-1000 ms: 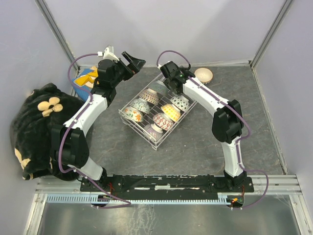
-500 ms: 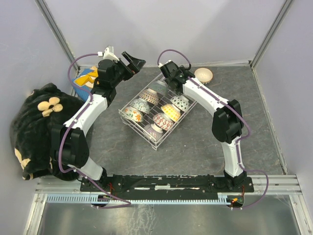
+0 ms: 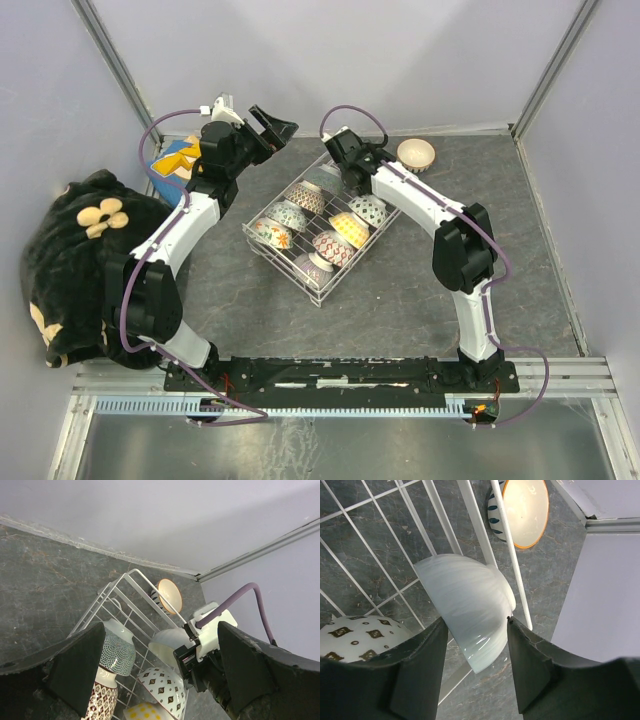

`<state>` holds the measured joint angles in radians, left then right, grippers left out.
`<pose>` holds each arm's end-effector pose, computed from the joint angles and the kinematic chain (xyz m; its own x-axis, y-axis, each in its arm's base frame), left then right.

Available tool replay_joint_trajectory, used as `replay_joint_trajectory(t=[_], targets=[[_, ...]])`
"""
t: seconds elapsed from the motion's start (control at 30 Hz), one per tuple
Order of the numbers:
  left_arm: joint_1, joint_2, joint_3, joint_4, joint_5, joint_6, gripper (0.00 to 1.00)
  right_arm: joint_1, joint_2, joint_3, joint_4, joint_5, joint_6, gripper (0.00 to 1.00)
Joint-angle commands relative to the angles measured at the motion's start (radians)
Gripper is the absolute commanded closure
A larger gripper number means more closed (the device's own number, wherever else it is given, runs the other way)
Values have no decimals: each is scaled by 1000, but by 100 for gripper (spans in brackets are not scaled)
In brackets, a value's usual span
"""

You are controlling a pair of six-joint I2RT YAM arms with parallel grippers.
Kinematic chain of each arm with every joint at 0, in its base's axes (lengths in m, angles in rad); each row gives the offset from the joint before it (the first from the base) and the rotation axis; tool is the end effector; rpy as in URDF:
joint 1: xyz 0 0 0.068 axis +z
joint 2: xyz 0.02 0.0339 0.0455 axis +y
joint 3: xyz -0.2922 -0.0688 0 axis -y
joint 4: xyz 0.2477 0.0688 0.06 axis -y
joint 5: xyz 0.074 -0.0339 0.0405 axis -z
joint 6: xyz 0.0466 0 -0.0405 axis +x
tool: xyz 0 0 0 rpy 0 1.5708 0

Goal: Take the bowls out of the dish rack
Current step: Pick up the bowl from the dish rack.

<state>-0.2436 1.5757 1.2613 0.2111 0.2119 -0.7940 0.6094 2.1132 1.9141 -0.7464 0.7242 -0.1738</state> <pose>0.3805 -0.1047 0.3738 -0.3831 -0.6232 -0.6818 0.2362 0.6475 -0.7246 0.4189 0.2547 0.2853 -0.6357 -0.6017 -0.4836 -0.2240 0.7433 -0.6303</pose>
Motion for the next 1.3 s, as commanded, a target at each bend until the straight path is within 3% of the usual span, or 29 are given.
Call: replay_joint_trajectory(t=[0.0, 0.77, 1.27], targets=[[4, -1, 22, 42, 14, 5, 1, -6, -49, -8, 45, 86, -17, 43], [4, -10, 17, 45, 18, 1, 1, -7, -48, -64, 123, 204, -66, 68], [4, -20, 6, 59, 21, -2, 1, -8, -83, -278, 460, 309, -232, 69]])
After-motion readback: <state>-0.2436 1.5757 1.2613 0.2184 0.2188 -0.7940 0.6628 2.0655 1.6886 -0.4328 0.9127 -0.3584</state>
